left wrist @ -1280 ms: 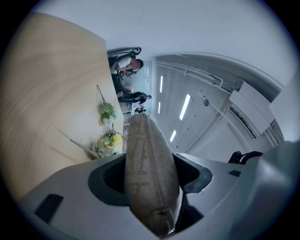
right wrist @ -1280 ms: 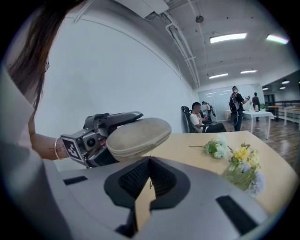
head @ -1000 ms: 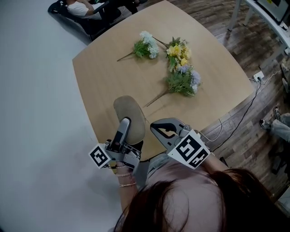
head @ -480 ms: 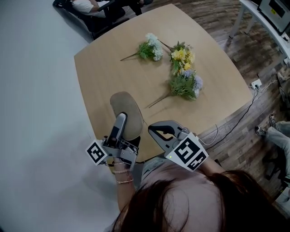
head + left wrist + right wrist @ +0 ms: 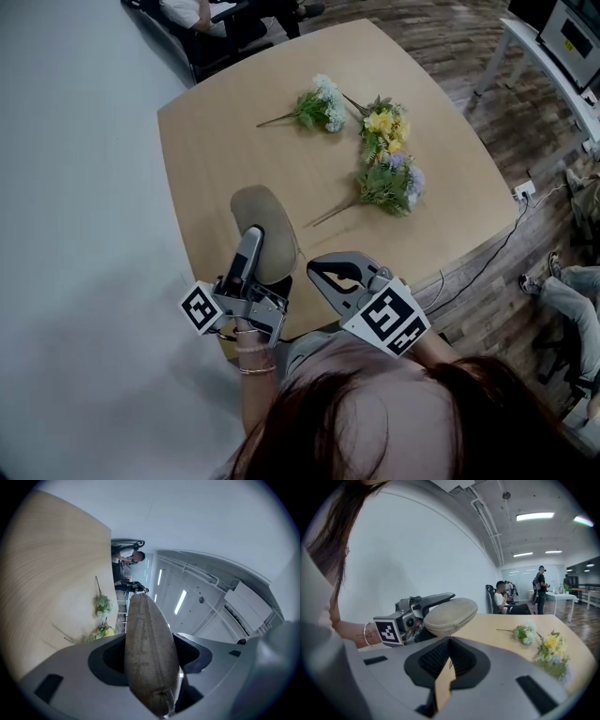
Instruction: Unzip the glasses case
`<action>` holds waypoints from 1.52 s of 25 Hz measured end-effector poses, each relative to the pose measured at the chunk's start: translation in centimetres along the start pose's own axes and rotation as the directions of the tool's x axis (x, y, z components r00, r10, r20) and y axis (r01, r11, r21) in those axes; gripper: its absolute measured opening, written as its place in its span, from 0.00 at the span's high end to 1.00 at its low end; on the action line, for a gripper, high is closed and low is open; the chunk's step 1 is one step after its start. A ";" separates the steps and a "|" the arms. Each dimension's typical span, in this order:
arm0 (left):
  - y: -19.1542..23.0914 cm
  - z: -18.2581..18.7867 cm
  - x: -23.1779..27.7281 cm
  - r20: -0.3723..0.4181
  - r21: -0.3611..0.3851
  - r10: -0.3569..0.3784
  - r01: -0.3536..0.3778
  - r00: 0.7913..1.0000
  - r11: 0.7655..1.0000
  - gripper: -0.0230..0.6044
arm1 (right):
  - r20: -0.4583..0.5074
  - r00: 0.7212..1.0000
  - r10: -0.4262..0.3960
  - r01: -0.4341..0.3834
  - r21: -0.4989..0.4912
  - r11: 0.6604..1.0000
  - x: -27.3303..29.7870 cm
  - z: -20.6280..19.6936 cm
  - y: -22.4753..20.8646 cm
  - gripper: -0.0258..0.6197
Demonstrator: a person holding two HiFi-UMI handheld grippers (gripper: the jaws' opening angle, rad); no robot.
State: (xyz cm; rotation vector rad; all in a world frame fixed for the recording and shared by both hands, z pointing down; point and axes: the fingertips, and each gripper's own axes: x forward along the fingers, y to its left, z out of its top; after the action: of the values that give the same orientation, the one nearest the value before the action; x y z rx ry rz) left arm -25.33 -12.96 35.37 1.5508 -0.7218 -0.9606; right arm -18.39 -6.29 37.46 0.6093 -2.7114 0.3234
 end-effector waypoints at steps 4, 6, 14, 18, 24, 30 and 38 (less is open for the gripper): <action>-0.2 1.1 -0.7 0.019 -0.003 -0.012 0.012 1.000 1.000 0.52 | -0.004 1.000 0.009 -0.009 -0.014 1.000 0.6 0.3 1.2 0.94; -0.6 1.9 -1.3 0.020 -0.006 -0.021 0.021 1.000 1.000 0.52 | -0.006 1.000 0.013 -0.014 -0.017 1.000 1.4 0.7 2.2 0.94; -1.0 4.3 -2.7 0.022 -0.028 -0.052 0.052 0.998 0.998 0.52 | -0.002 1.000 0.031 -0.031 -0.023 0.999 3.5 1.7 4.7 0.94; -1.0 5.0 -3.5 0.018 -0.040 -0.066 0.066 0.998 0.997 0.52 | 0.003 0.999 0.047 -0.047 -0.015 0.999 4.2 1.8 6.0 0.94; -1.1 5.3 -4.8 0.020 -0.064 -0.076 0.077 0.997 0.995 0.52 | 0.014 0.996 0.084 -0.084 -0.008 0.996 4.9 1.8 8.1 0.94; -1.1 5.5 -5.7 0.016 -0.069 -0.087 0.088 0.996 0.994 0.52 | 0.010 0.992 0.123 -0.123 -0.021 0.992 5.7 1.5 10.2 0.94; -1.6 5.4 -6.6 0.013 -0.070 -0.117 0.118 0.993 0.991 0.52 | -0.003 0.983 0.181 -0.181 -0.018 0.983 6.4 1.7 12.1 0.94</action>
State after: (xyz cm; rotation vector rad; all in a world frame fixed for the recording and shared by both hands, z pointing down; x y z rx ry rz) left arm -33.32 -9.65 34.85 1.5415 -0.6012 -1.0693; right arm -29.76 1.49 36.55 0.3572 -2.7715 0.3431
